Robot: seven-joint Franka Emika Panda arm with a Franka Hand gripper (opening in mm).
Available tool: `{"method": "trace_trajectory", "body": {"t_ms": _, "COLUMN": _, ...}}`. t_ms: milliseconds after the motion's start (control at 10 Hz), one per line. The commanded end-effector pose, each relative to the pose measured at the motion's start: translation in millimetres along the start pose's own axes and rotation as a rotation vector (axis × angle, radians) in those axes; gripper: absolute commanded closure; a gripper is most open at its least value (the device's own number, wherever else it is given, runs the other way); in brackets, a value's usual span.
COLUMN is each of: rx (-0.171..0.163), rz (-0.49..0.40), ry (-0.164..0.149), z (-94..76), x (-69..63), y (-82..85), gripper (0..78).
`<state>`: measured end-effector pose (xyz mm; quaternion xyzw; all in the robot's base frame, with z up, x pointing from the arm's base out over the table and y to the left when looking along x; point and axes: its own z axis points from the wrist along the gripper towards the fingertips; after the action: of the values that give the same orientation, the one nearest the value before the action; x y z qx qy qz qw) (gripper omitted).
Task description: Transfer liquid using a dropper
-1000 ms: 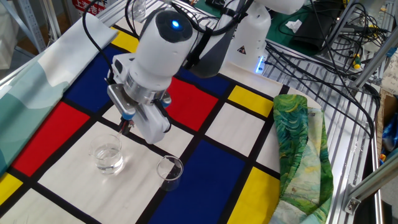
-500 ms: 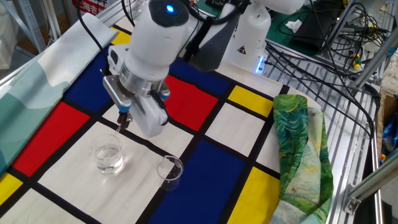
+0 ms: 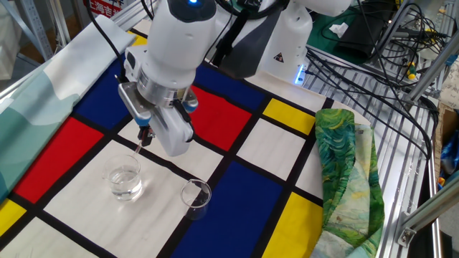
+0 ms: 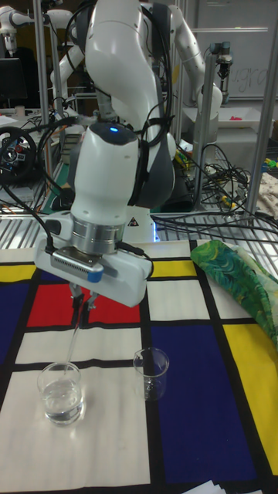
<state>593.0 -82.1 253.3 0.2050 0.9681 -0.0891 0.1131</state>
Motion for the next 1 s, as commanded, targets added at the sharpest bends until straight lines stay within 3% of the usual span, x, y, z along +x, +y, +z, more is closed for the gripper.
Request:
{"method": "trace_trajectory", "body": {"t_ms": 100, "rx": 0.02, "rz": 0.027, "ry": 0.072, "z": -35.7, "x": -5.3, "y": 8.0, "gripper": 76.3}}
{"method": "trace_trajectory", "body": {"t_ms": 200, "rx": 0.02, "rz": 0.027, "ry": 0.072, "z": -35.7, "x": -5.3, "y": 8.0, "gripper": 76.3}}
{"method": "trace_trajectory", "body": {"t_ms": 500, "rx": 0.032, "rz": 0.037, "ry": 0.12, "z": -53.3, "x": -4.8, "y": 14.1, "gripper": 76.3}}
{"method": "trace_trajectory", "body": {"t_ms": 1000, "rx": 0.045, "rz": 0.058, "ry": 0.154, "z": -70.0, "x": -1.8, "y": 19.9, "gripper": 76.3}}
